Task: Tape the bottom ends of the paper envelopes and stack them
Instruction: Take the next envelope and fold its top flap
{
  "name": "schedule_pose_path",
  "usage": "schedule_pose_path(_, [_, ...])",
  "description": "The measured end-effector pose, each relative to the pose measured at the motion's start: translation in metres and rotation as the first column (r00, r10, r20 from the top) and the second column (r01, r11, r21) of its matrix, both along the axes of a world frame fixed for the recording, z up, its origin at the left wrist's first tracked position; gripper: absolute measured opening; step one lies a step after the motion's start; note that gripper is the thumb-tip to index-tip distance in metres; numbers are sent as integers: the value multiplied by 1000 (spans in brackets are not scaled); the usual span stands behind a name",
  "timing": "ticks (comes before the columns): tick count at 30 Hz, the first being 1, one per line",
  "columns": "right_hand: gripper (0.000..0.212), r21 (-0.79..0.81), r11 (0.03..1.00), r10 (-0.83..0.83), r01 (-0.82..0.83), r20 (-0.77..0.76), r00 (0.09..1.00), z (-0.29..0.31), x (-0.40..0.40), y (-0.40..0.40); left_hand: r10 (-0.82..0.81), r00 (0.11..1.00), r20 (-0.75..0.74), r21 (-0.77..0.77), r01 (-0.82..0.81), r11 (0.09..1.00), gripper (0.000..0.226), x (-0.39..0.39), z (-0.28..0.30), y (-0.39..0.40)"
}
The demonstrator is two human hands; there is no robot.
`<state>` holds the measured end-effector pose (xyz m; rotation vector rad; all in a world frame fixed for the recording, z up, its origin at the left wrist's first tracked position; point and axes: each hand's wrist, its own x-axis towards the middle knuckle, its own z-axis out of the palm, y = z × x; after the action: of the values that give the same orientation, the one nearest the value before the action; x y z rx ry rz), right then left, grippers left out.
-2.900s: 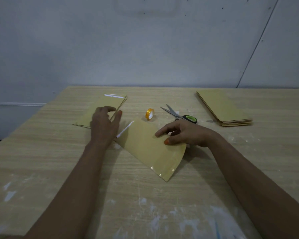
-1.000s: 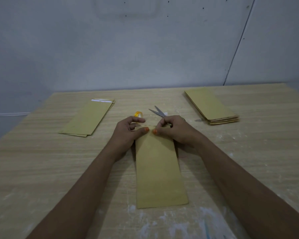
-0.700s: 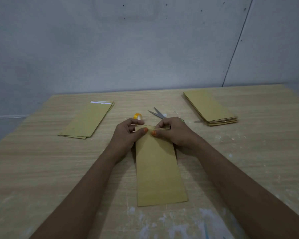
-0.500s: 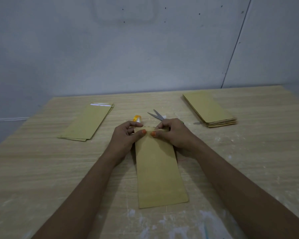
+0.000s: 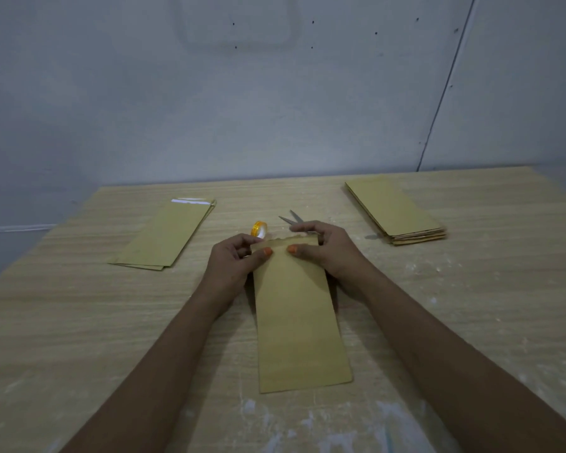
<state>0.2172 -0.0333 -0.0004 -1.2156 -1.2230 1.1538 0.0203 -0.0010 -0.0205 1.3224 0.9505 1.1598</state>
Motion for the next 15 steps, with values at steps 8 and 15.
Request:
schedule_pose_path(8, [19,-36,998,45,-49,-101,994,-1,-3,-1,-24,1000,-15,41,24,999,9,-2,5,-8])
schedule_pose_path(15, [19,-23,997,68,-71,-116,991,-2,-4,-1,-104,993,-61,90,110,990,16,-1,12,-14])
